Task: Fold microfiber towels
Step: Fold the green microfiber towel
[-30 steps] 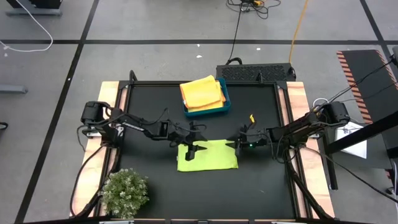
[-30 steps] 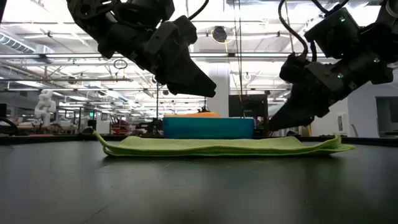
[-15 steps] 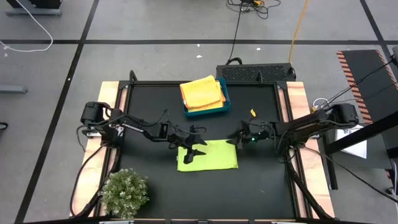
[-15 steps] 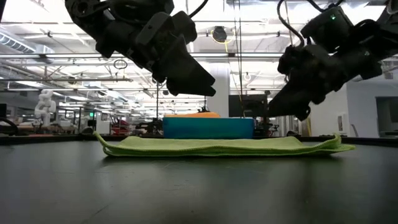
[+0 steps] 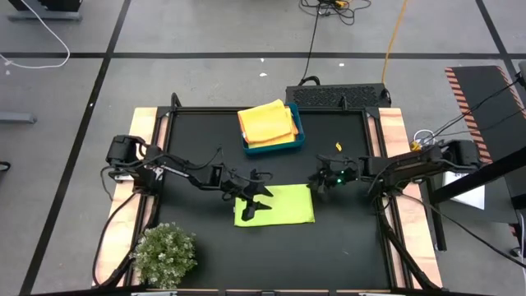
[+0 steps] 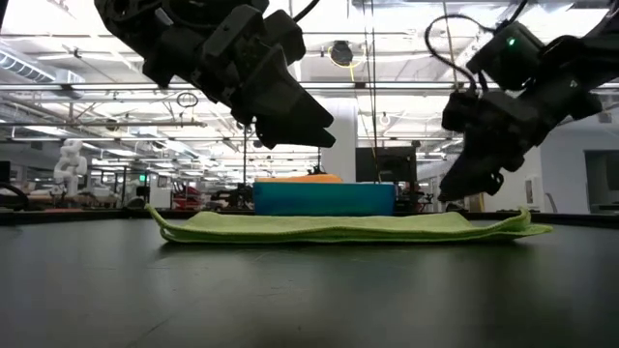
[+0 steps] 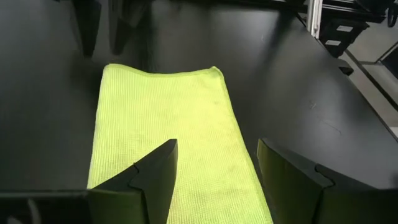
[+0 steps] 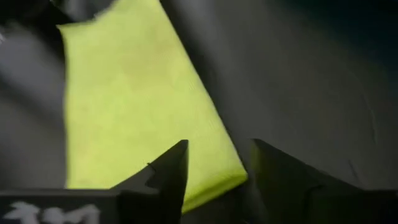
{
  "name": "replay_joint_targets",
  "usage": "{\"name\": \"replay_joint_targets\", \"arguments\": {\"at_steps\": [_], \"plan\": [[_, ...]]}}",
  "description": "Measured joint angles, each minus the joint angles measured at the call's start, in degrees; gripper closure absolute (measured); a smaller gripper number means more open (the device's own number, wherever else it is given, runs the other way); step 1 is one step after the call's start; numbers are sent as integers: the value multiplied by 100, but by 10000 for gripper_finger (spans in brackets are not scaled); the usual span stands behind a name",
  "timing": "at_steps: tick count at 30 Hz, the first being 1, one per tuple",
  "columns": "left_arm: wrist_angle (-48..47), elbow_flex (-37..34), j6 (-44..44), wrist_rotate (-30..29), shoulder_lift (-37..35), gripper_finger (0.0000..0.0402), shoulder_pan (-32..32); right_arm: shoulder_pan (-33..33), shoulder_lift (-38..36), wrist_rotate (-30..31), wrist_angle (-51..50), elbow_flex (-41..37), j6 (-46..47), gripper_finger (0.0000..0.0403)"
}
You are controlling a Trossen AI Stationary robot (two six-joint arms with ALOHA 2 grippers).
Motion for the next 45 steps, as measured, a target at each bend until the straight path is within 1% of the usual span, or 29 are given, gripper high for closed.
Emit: {"name": "replay_joint_targets", "arguments": {"at_steps": [5, 7, 10, 13, 16, 18, 20, 22, 24, 25, 26, 31, 36, 39, 42, 45], "plan": [[-1, 0, 24, -4, 0, 176, -15, -103, 429, 119, -3, 0, 62, 191], [-1, 0, 28, -4, 0, 176, -15, -127, 585, 13, 9, 0, 35, 176], [-4, 0, 38, -4, 0, 176, -15, -145, 828, -229, 123, 4, -55, 167], [-8, 0, 39, -4, 0, 176, -15, -146, 1027, -380, 272, 12, -339, 171], [-6, 0, 37, -4, 0, 176, -15, -146, 1116, -436, 439, 11, -529, 192], [-6, 0, 37, -4, 0, 176, -17, -146, 1106, -442, 453, 11, -675, 219], [-3, 0, 37, -4, 0, 176, -15, -146, 1073, -465, 386, 7, -795, 257], [23, 0, 37, -4, 0, 176, -12, -142, 1056, -503, 340, 2, -879, 305], [66, 0, 37, -4, 0, 176, -11, -140, 1049, -693, 322, -4, -901, 361], [103, 0, 37, -4, 0, 176, 0, -136, 1049, -804, 326, -4, -902, 381], [141, 0, 37, 2, 0, 176, 13, -131, 1049, -864, 365, -4, -888, 390], [194, 0, 18, 237, 0, 176, 205, -134, 1047, -823, 467, 189, -775, 399], [446, 0, -63, 245, 0, 176, 380, -67, 1072, -568, 661, 707, -1168, 401], [515, 0, -81, 268, 7, 176, 567, 1, 1088, -462, 538, 1044, -1462, 402], [563, 82, -213, 438, 199, 175, 761, 42, 1093, -455, 490, 1197, -1611, 402], [574, 490, -260, 688, 545, 165, 821, 52, 1091, -448, 502, 1239, -1652, 402]]}}
